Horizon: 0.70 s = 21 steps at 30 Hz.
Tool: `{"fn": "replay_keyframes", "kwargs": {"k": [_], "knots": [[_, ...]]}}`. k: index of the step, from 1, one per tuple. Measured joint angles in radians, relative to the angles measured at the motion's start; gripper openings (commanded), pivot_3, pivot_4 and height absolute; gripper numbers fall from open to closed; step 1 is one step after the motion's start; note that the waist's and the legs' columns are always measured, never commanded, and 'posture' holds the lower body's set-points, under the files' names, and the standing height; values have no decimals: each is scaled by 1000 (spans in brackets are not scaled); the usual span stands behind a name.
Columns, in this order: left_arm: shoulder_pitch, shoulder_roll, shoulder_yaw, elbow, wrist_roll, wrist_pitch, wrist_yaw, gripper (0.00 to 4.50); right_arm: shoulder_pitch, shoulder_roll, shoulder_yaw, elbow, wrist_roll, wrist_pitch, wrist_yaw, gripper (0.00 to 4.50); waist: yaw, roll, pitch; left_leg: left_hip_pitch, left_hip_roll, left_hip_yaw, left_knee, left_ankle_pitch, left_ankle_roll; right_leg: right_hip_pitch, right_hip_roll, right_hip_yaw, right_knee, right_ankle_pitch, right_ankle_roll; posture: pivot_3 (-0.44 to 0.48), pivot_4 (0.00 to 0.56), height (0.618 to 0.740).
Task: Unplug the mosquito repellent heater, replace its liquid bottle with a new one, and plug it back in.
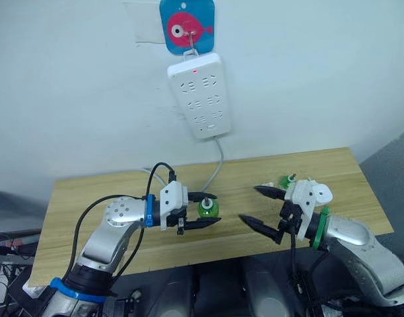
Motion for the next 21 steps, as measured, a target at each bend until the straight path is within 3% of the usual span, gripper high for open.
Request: {"fn": "replay_keyframes", "kwargs": {"k": [6, 8, 11, 21], "knots": [[-49, -25, -24, 41, 9, -35, -19, 2227, -213, 66, 84, 3, 38, 99, 7, 4464, 0, -3, 2, -1, 0, -1, 0, 0, 0, -1, 0, 0, 0, 0, 0, -122, 330, 740], [-55, -25, -25, 43, 15, -36, -20, 2227, -229, 85, 108, 9, 39, 112, 7, 4305, 1, -3, 2, -3, 0, -2, 0, 0, 0, -2, 0, 0, -1, 0, 0, -119, 334, 740], [-57, -25, -27, 47, 16, -36, -22, 2227, -244, 98, 134, 27, 33, 112, 14, 3602, 1, -4, 3, -4, -1, -1, 0, 0, 0, -2, -2, 0, -3, 0, 0, -117, 334, 740], [-71, -25, -28, 61, 16, -36, -40, 2227, -266, 100, 169, 94, -26, 69, 59, 3602, 0, -3, 3, -3, -1, -2, 0, 0, 0, -2, -2, -1, -2, 0, 0, -113, 336, 740]]}}
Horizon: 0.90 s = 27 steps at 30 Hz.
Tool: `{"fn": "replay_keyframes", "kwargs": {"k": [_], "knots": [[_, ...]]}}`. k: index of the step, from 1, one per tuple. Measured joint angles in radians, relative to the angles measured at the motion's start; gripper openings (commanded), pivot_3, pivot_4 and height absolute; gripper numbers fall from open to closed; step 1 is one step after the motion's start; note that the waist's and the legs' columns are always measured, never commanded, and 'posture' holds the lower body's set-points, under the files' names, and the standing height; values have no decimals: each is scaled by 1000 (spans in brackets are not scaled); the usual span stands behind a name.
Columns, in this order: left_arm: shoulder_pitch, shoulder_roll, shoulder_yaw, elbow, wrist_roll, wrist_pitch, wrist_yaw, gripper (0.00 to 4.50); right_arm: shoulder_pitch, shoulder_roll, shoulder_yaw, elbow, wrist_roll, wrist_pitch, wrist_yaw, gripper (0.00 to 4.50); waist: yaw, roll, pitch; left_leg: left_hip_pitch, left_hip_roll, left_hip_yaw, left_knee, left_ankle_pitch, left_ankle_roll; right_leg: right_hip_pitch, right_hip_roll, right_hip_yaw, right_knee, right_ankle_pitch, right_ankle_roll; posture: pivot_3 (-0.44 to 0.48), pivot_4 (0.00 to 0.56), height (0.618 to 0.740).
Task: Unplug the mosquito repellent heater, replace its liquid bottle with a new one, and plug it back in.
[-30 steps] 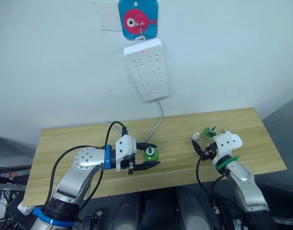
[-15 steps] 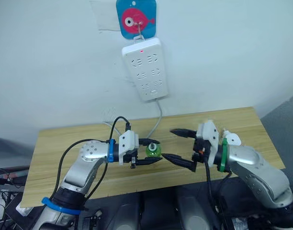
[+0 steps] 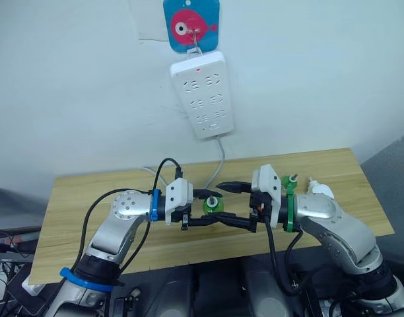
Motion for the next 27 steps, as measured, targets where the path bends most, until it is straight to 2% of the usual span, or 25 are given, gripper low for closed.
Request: {"fn": "replay_keyframes", "kwargs": {"k": [3, 6, 12, 22, 27], "knots": [[-10, -3, 0, 5, 0, 0, 0, 2227, -11, 9, 14, 17, -17, -14, 9, 3602, 0, 0, 0, 0, 0, 0, 0, 0, 0, 0, 0, 0, 0, 0, 0, -111, 339, 740], [-17, -7, -1, 8, 0, 0, 0, 2227, -16, 14, 30, 38, -41, -38, 20, 2983, 0, 0, 0, 0, 0, 0, 0, 0, 0, 0, 0, 0, 0, 0, 0, -110, 343, 740], [-21, -8, -9, 25, 5, 3, -1, 2227, -29, 4, 68, 77, -125, -109, 47, 848, 0, 0, 1, 0, 0, 0, 0, 0, 0, 0, 0, -1, 0, 0, 0, -105, 340, 740], [-11, -2, -9, 18, 8, 1, -2, 2227, -12, 22, 63, 82, -140, -123, 56, 824, 1, 0, 1, 0, 0, 0, 0, 0, 0, 0, 0, 0, 1, 0, 0, -105, 307, 740], [3, -14, 12, -7, -49, 16, -1, 3878, 18, 42, 1, 45, -87, -99, 30, 824, 2, 0, 1, 0, 0, 0, 0, 0, 0, 0, 0, 0, 1, 0, 0, -115, 285, 740]]}}
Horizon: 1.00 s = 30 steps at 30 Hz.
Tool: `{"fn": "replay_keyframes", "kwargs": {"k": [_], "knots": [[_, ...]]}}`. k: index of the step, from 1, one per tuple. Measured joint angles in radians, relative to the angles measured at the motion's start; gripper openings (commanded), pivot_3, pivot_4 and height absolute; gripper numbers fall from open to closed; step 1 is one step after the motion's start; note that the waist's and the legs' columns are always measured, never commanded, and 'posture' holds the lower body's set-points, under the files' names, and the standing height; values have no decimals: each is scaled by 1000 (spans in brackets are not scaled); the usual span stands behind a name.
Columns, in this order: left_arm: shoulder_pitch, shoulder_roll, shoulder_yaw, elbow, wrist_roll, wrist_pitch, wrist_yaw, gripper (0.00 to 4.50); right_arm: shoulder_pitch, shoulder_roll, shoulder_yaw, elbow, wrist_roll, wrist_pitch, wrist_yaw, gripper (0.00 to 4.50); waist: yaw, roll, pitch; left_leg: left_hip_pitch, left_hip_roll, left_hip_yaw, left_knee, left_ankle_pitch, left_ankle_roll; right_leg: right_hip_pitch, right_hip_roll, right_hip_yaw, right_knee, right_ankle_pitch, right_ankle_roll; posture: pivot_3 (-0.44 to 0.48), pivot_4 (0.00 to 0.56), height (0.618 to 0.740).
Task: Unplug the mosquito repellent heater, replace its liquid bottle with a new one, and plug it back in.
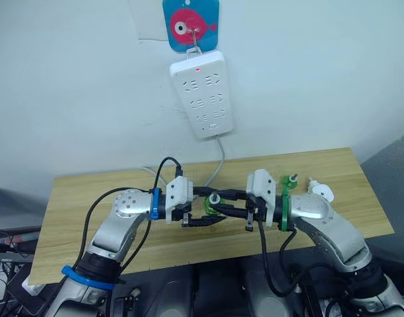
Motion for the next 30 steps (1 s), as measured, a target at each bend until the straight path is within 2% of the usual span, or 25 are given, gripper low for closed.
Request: {"fn": "replay_keyframes", "kwargs": {"k": [2, 7, 11, 16, 19, 22, 24, 26, 30], "knots": [[10, -2, 8, -25, -28, 13, 3, 4435, 5, 6, -28, -25, 28, 25, -22, 824, 0, 0, 0, 0, 0, 0, 0, 0, 0, 0, 0, 0, 0, 0, 0, -118, 279, 740], [36, -18, 57, -68, -58, 33, 69, 4500, 25, 66, -142, -77, 161, 168, -146, 823, 0, 0, -1, 0, 0, -1, 0, 0, 0, 0, 0, 1, 1, 0, 0, -131, 278, 740], [92, -120, 90, -136, -43, -13, 213, 4500, 61, 183, -350, -87, 436, 378, -398, 823, 0, -1, -2, -1, -1, -1, 0, 0, 0, 0, -1, 2, 0, 0, 0, -140, 272, 740], [178, -230, 41, -204, 53, -89, 363, 4500, 104, 297, -474, -62, 836, 483, -763, 823, -2, -1, -3, -1, -1, 0, 0, 0, 0, 0, -1, 3, 2, 0, 0, -139, 268, 740], [212, -271, 0, -230, 103, -111, 429, 4500, 130, 306, -488, -44, 1011, 471, -932, 823, -3, 0, -5, 0, -1, 1, 0, 0, 0, 0, 0, 3, 3, 0, 0, -136, 248, 740], [215, -289, -17, -231, 133, -152, 464, 4500, 137, 285, -481, -45, 1139, 439, -1021, 823, -3, 0, -7, 0, -1, 2, 1, 0, 0, 0, 1, 1, 3, 0, 0, -135, 273, 740], [202, -296, -24, -210, 159, -195, 477, 4500, 137, 269, -473, -40, 1201, 415, -1062, 823, -4, 0, -7, 0, -1, 3, 1, 0, 0, 0, 2, 1, 4, 0, 0, -136, 281, 740], [179, -297, -23, -170, 180, -235, 488, 4500, 128, 259, -461, -29, 1251, 390, -1093, 823, -4, 0, -7, 0, -1, 3, 1, 0, 0, 0, 3, 1, 4, 0, 0, -132, 255, 740], [168, -297, -24, -138, 204, -299, 502, 4500, 124, 228, -435, -25, 1322, 345, -1131, 823, -4, 0, -8, 0, 0, 3, 1, 0, 0, 0, 5, 1, 4, 0, 0, -136, 271, 740]]}}
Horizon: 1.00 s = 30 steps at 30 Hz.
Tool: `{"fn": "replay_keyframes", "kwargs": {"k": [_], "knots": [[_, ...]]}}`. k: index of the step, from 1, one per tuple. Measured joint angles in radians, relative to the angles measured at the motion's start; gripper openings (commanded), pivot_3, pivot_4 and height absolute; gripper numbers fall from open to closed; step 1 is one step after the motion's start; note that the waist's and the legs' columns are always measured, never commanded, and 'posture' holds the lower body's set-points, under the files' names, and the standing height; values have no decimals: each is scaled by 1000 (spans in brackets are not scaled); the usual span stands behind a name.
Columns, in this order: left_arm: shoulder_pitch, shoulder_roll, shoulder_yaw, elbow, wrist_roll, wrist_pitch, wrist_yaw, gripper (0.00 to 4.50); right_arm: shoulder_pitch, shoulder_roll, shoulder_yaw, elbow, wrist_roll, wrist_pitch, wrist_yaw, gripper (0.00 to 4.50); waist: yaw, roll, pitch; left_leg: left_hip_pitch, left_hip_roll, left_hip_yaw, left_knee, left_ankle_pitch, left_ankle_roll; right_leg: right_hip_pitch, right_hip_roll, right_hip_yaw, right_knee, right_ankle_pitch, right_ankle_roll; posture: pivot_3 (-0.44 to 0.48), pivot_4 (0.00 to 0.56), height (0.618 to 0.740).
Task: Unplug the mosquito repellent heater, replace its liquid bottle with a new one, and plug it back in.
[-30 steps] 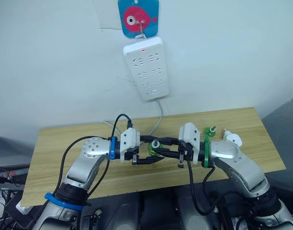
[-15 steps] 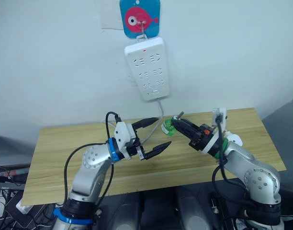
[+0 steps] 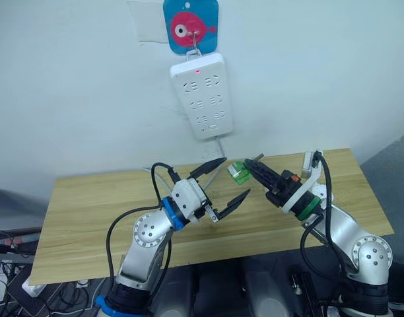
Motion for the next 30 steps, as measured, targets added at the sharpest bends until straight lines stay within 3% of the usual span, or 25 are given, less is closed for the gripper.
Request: {"fn": "replay_keyframes", "kwargs": {"k": [15, 18, 23, 29, 30], "knots": [[-55, -19, -19, 98, 23, -67, 25, 4500, -7, -73, 86, 5, 100, -95, -21, 823, 0, 0, 0, 0, 0, 0, 1, 0, 0, 0, 1, 0, 1, 0, 0, -137, 277, 740], [-61, -24, -19, 115, 23, -67, 31, 3922, -6, -78, 94, 4, 104, -108, -22, 823, -1, 0, 0, 0, 0, 0, 1, 0, 0, 0, 1, 0, 1, 0, 0, -149, 280, 740], [-62, -30, -19, 122, 21, -67, 32, 2320, -6, -93, 117, 2, 115, -127, -24, 823, -1, 0, 0, 0, 1, 0, 1, 0, 0, 0, 1, 0, 1, 0, 0, -153, 278, 740], [-62, -31, -19, 122, 17, -67, 28, 2243, 5, -104, 132, -17, 115, -150, -29, 823, -1, 0, 0, 0, 0, 0, 1, 0, 0, 0, 1, 0, 1, 0, 0, -140, 253, 740], [-62, -31, -20, 121, 16, -66, 27, 2243, 7, -108, 133, -21, 112, -152, -29, 1173, -1, 0, -1, 0, 0, 0, 1, 0, 0, 0, 1, 0, 1, 0, 0, -139, 252, 740]]}}
